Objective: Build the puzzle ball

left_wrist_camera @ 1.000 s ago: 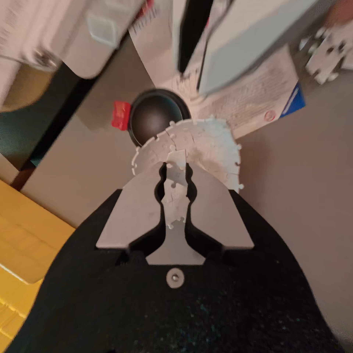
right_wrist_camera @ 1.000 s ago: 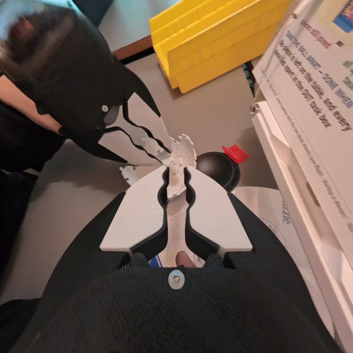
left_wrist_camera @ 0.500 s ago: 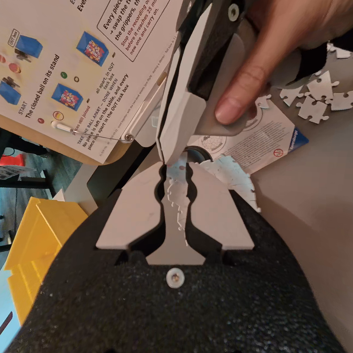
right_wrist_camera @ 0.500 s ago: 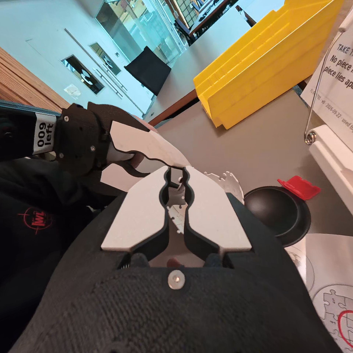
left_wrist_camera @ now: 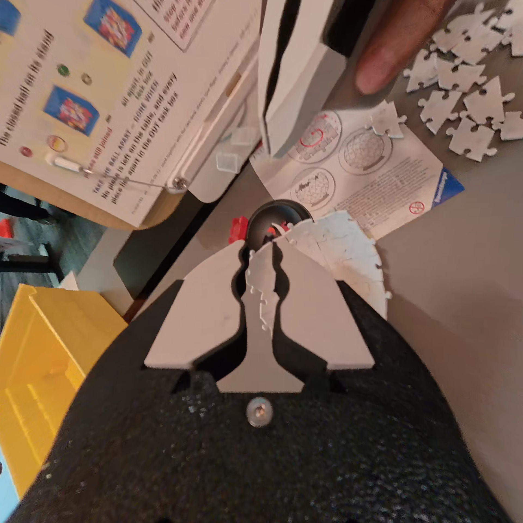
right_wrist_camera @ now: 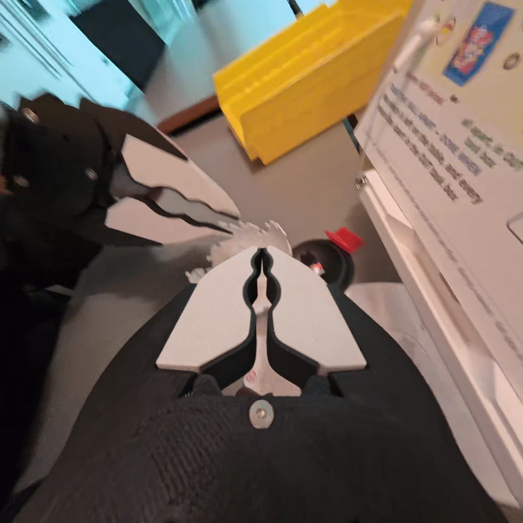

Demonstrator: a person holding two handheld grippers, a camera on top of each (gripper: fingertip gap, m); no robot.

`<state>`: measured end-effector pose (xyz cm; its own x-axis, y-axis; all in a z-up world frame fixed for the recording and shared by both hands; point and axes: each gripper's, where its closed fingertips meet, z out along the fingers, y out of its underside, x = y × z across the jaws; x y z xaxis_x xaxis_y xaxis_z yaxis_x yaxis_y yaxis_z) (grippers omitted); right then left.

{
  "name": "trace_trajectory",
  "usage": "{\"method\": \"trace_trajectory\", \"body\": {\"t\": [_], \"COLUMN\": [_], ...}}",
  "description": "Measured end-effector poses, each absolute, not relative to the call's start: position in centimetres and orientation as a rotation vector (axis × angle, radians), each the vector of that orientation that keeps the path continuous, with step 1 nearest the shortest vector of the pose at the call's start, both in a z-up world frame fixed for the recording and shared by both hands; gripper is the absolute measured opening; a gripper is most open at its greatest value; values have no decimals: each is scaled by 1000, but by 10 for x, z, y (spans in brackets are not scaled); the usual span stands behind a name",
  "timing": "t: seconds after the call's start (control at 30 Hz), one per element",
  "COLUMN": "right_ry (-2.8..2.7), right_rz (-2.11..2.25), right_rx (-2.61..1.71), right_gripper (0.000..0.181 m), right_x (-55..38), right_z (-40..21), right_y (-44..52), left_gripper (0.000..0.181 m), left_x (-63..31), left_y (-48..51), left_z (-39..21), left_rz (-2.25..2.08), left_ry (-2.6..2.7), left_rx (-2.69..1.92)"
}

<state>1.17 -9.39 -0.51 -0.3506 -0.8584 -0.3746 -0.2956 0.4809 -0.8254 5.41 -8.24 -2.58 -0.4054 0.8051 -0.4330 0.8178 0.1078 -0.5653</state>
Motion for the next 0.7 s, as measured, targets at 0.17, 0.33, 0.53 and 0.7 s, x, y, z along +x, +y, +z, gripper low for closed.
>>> {"method": "trace_trajectory", "body": {"t": [0.17, 0.33, 0.53, 0.7], "right_ry": [2113, 2089, 2131, 2115], "right_rz": [-734, -752, -729, -727], "right_rx": [-1089, -998, -986, -988], "right_gripper": [1, 3, 6, 6], "right_x": [-2, -3, -14, -12], "right_z": [-42, -39, -47, -46], "right_y": [-94, -100, -102, -101], "left_gripper": [25, 37, 35, 35], "left_x": [65, 74, 69, 72], "left_y": [-52, -66, -63, -69], "left_z": [-73, -114, -130, -134], "left_rz": [-671, -422, -360, -350], "left_ry": [2489, 2221, 2131, 2100], "left_rx": [1871, 1985, 2070, 2049]}}
